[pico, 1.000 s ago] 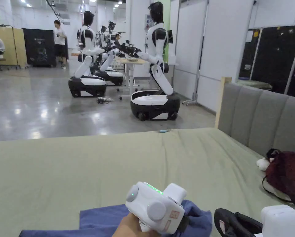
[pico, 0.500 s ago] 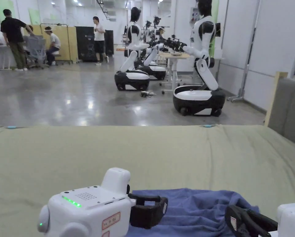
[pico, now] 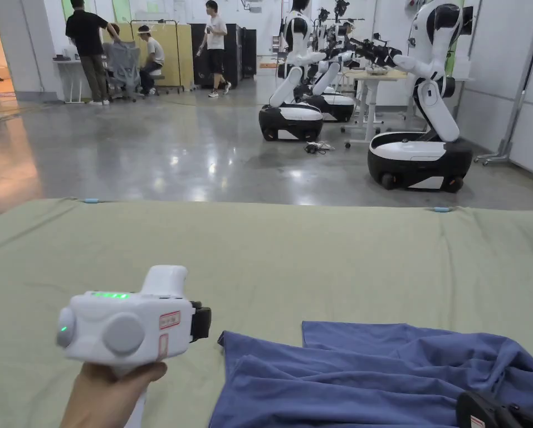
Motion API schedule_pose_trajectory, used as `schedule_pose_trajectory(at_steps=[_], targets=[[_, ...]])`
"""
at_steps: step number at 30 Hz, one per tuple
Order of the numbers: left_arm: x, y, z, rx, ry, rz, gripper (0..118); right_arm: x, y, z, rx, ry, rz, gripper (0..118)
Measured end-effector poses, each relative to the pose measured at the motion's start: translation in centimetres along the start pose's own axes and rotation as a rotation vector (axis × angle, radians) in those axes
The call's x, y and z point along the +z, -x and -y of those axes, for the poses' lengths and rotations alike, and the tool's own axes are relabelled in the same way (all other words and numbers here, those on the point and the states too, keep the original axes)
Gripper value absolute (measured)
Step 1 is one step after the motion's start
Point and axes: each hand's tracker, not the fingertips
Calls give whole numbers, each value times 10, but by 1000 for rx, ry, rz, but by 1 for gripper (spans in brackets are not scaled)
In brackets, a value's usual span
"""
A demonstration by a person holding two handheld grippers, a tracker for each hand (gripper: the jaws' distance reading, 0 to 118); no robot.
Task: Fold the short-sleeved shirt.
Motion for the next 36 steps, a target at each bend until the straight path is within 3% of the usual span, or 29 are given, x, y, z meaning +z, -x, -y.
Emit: schedule_pose_trajectory(at_steps=[1, 3, 4, 5, 6, 9, 14, 16, 17, 18, 20, 27, 28, 30, 31, 34, 36], targets=[[-26, 2, -5, -2, 51, -4, 0, -3, -2, 0, 0, 7, 3, 2], [-61, 3, -9, 15, 118, -30, 23, -7, -5, 0, 1, 19, 16, 2], [-80, 6, -12, 19, 149, -29, 44, -11, -8, 0, 1, 24, 19, 2], [-96, 8, -12, 40, 166, -19, 84, -13, -10, 0, 2, 30, 22, 2], [-111, 5, -10, 74, 181, -31, 99, -15, -11, 1, 4, 37, 29, 2], [-149, 11, -12, 78, 218, -93, 98, -19, -21, 3, 4, 51, 46, 2], [-186, 11, 1, -30, 332, -181, 98, -22, -34, 7, -4, 70, 91, 2], [-181, 6, 6, -62, 277, -165, 92, -23, -41, 10, -10, 81, 103, 2], [-177, 5, 6, -76, 247, -161, 82, -24, -43, 12, -12, 84, 108, 2], [-167, -3, 10, -73, 222, -133, 64, -25, -46, 13, -17, 90, 115, 2], [-159, -9, 12, -74, 210, -77, 2, -25, -51, 13, -24, 99, 131, 2], [-132, -29, 16, -131, 191, -63, 2, 3, -103, 2, -45, 115, 254, 4], [-129, -29, 16, -113, 192, -55, 2, 3, -116, 0, -53, 127, 268, 15], [-122, -25, 14, -66, 179, -34, 2, -7, -145, -2, -55, 160, 288, 79], [-119, -25, 14, -45, 177, -30, 2, -19, -160, -2, -54, 209, 335, 97], [-115, -23, 12, -28, 177, -23, 2, -63, -208, 4, -66, 273, 368, 99], [-112, -26, 13, -35, 176, -24, 2, -98, -239, 15, -103, 329, 332, 99]])
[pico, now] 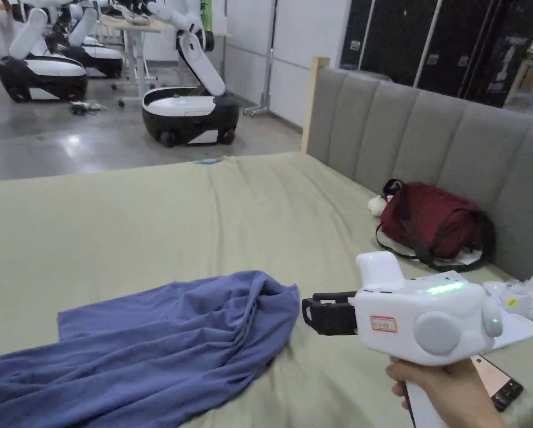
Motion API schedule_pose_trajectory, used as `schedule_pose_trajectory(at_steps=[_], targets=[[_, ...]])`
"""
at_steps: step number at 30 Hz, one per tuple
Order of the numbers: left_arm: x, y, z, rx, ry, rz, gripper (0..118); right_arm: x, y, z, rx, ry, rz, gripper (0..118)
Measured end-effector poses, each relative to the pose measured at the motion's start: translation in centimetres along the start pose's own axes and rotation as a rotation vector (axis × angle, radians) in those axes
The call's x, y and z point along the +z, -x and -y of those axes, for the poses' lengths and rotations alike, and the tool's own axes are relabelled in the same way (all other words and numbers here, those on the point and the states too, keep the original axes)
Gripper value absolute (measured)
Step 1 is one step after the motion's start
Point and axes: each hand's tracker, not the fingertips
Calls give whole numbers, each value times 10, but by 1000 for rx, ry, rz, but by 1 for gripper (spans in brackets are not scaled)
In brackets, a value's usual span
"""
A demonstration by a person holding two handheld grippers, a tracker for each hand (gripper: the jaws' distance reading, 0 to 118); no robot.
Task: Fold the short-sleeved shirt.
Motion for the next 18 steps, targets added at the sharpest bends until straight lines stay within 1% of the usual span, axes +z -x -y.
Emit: schedule_pose_trajectory(at_steps=[3, 6, 7, 8, 9, 11, 12, 13, 15, 17, 18], targets=[[0, -1, -2, -17, 2, -15, 2, -64, -20, -2, 8, 117, -53, 99], [-2, -1, -4, -20, 10, -16, 2, -102, -17, -4, 44, 168, -110, 97], [-1, -3, -4, -25, 10, -22, 2, -114, -12, -6, 51, 182, -149, 96], [0, -4, -5, -28, 10, -23, 2, -119, -8, -7, 44, 189, -168, 94], [0, -6, -5, -31, 13, -24, 2, -127, -2, -10, 38, 193, -181, 79], [-2, -2, -8, -30, 10, -24, 2, -139, 17, -15, 40, 210, -165, 9], [1, -1, -8, -18, 3, -21, 2, -136, 25, -13, 82, 210, -111, 9], [4, 0, -9, 7, -20, -10, 2, -133, 33, -13, 96, 190, -131, 8], [16, 6, -13, 65, -117, 21, 2, -122, 44, -17, 75, 124, -117, 8], [38, 12, -17, 152, -236, 96, 2, -96, 53, -23, 54, -1, -138, 8], [52, 14, -22, 202, -285, 138, 2, -83, 60, -27, 61, -64, -159, 8]])
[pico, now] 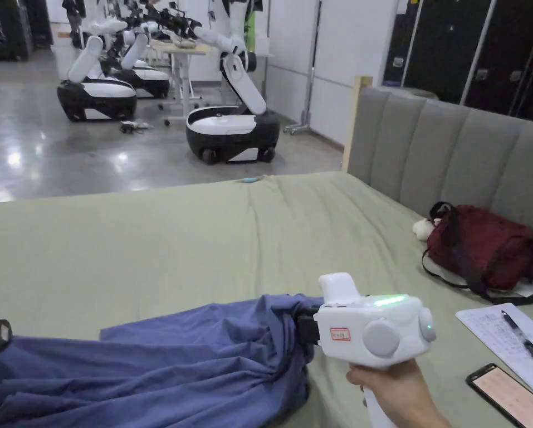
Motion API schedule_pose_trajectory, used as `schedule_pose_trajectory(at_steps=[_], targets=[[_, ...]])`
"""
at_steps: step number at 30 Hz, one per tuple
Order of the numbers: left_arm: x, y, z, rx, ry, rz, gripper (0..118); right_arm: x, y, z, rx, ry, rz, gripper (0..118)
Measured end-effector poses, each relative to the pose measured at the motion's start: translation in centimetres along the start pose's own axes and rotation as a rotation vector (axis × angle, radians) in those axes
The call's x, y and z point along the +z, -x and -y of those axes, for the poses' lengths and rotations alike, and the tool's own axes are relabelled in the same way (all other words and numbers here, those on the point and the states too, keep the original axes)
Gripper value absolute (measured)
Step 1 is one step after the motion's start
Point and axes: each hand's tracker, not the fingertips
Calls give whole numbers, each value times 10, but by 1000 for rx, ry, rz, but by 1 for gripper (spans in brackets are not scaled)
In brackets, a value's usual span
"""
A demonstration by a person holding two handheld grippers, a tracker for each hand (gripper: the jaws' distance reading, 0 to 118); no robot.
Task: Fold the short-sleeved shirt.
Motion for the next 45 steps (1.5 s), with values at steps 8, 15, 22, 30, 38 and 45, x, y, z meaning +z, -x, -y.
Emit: schedule_pose_trajectory(at_steps=[8, 15, 22, 30, 38, 45], targets=[[79, -34, -107, -36, -210, 82, 2, 51, 62, -97, 107, -233, -23, 8], [153, -53, -255, -66, -470, 23, 2, 93, 128, -248, 227, -441, 22, 8], [211, -50, -345, -65, -584, -166, 2, 104, 144, -384, 95, -451, 162, 8], [217, -20, -365, -109, -572, -294, 2, 105, 138, -449, 16, -464, 318, 8], [189, -11, -374, -112, -575, -298, 2, 90, 145, -463, 9, -447, 302, 8], [155, 6, -366, -150, -526, -305, 2, 46, 136, -439, -3, -385, 288, 8]])
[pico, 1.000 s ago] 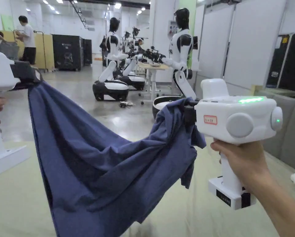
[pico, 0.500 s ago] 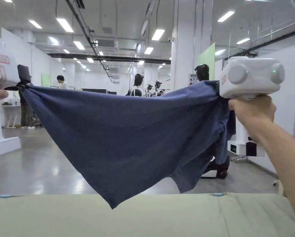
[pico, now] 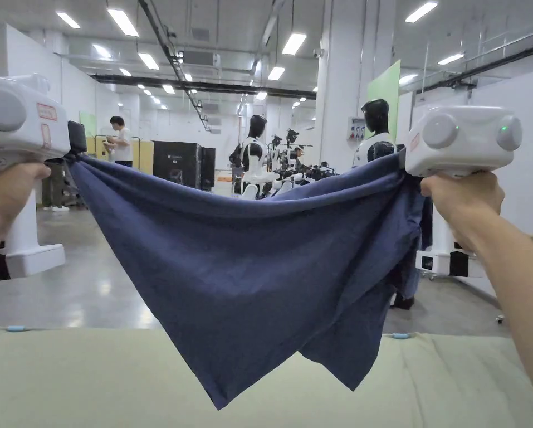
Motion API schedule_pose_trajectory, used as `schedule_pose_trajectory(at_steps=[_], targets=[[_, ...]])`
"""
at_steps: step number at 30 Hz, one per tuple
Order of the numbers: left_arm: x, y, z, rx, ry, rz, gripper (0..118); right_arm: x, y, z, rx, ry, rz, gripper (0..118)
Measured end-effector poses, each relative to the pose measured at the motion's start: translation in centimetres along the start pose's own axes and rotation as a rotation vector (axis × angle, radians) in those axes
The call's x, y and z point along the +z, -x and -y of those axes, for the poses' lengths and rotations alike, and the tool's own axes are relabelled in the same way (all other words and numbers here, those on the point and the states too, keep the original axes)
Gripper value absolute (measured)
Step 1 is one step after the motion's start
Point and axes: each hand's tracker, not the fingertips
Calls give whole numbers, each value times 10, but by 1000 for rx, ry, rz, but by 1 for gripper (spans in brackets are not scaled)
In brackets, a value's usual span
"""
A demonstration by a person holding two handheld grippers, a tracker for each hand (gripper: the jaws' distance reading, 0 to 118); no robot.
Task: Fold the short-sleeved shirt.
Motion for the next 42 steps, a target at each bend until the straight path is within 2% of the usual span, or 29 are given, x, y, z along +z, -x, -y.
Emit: schedule_pose_trajectory(at_steps=[5, 9, 17, 24, 32, 42], targets=[[-7, 15, 37, 23, 46, 1, 2, -15, -6, 42, -27, 35, -21, 8], [-8, 25, 89, 113, 98, 26, 2, -31, -11, 90, -94, 99, -65, 8], [-7, 32, 196, 197, 219, 49, 2, -52, -7, 196, -37, 186, -63, 8], [12, 35, 231, 243, 268, 52, 2, -51, -16, 236, -45, 260, -76, 8], [87, 35, 254, 181, 301, 99, 2, 12, -47, 273, -34, 274, -110, 8], [189, 35, 316, 168, 414, 131, 2, 89, -101, 358, -134, 416, -89, 8]])
